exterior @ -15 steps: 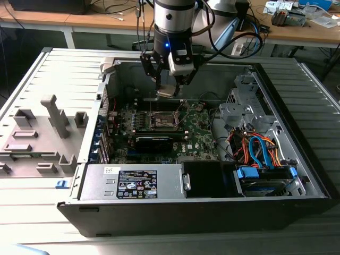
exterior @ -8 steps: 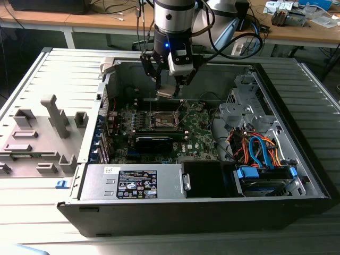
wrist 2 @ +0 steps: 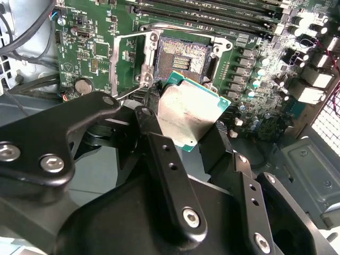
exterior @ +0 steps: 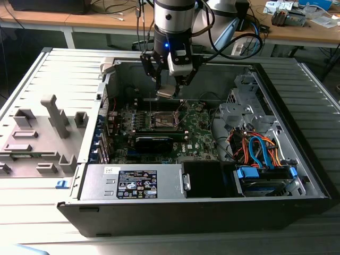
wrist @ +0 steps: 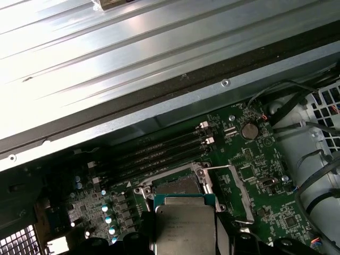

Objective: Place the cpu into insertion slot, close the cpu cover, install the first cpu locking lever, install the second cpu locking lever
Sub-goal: 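Place the cpu into insertion slot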

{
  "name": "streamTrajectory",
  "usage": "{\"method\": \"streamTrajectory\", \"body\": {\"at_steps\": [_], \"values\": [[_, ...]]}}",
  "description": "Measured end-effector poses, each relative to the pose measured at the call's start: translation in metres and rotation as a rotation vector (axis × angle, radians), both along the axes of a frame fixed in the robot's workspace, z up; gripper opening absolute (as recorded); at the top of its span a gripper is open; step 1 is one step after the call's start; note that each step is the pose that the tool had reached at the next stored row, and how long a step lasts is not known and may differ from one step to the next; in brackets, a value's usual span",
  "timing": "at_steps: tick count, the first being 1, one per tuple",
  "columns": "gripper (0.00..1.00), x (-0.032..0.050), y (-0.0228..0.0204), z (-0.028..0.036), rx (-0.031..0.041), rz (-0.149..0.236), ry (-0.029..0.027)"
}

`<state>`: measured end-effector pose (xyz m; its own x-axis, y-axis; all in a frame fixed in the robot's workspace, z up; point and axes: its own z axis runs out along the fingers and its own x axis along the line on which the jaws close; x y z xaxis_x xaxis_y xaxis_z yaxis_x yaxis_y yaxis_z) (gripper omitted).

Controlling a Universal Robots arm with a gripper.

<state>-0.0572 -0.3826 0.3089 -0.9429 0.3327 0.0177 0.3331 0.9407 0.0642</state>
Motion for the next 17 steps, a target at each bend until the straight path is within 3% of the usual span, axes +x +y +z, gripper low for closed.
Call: {"method": "streamTrajectory", "body": {"at_steps": [17], "values": [[0.55, 0.0, 0.0, -0.0004, -0.0001, -0.023, 0.0]]}}
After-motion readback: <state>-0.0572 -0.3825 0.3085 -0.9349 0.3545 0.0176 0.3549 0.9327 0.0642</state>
